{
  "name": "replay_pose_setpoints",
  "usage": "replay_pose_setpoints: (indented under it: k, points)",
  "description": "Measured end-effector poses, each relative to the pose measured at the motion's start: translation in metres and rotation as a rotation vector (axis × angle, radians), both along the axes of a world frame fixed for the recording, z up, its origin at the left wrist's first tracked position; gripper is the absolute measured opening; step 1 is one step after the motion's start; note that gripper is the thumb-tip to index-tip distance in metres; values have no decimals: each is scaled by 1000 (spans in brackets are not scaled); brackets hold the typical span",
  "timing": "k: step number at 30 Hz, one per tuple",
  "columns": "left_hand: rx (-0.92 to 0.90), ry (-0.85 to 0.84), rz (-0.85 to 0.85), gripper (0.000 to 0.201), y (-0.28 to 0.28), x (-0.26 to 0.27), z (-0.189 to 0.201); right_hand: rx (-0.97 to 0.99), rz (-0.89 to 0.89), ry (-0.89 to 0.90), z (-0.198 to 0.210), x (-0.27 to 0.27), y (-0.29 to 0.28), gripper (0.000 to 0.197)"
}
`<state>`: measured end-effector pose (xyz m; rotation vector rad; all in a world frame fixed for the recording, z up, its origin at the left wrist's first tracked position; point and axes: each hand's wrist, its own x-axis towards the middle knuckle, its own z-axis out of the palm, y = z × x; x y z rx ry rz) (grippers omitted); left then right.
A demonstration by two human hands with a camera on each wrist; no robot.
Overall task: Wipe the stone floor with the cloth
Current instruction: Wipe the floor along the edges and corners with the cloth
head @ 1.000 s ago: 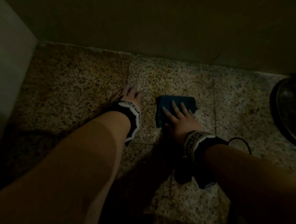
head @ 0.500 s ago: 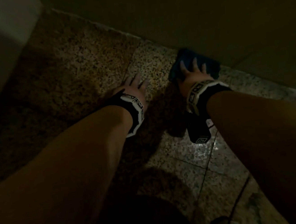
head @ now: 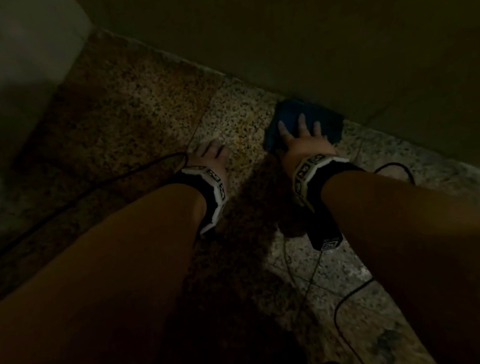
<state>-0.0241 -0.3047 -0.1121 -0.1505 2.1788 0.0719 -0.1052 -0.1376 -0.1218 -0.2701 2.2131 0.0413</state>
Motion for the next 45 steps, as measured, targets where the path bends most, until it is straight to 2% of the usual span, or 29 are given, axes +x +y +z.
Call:
replay_pose_setpoints:
  k: [4, 9, 14, 17, 20, 22, 25, 29, 37, 45]
  points:
    - [-57, 44, -90, 71, 11, -3, 11, -16, 50, -51, 6, 39, 15, 72]
    - [-98, 55, -229, 70, 27, -5, 24, 8, 132, -161, 11, 92, 34, 88]
    - [-69, 78, -292, 70, 45, -5, 34, 53, 147, -203, 11, 126, 44, 84]
    - [-77, 65, -344, 78, 54, -11, 31, 92, 221, -174, 11, 138, 49, 80]
    - [-117, 54, -425, 77, 64, -9, 25, 91, 304, -59, 9, 141, 54, 79]
    - [-151, 56, -476, 75, 66, -6, 21, 61, 298, -50, 5, 140, 55, 80]
    - [-180, 50, -545, 83, 66, -5, 19, 61, 278, -74, 2, 142, 53, 79]
    - [-131, 61, -443, 92, 63, -13, 9, 81, 253, -31, -7, 149, 49, 76]
    - [-1, 162, -382, 72, 74, -41, -6, -16, 137, 60, -17, 137, 56, 58]
    - [2, 174, -351, 71, 74, -46, -30, 13, -180, 152, -18, 34, 75, 60]
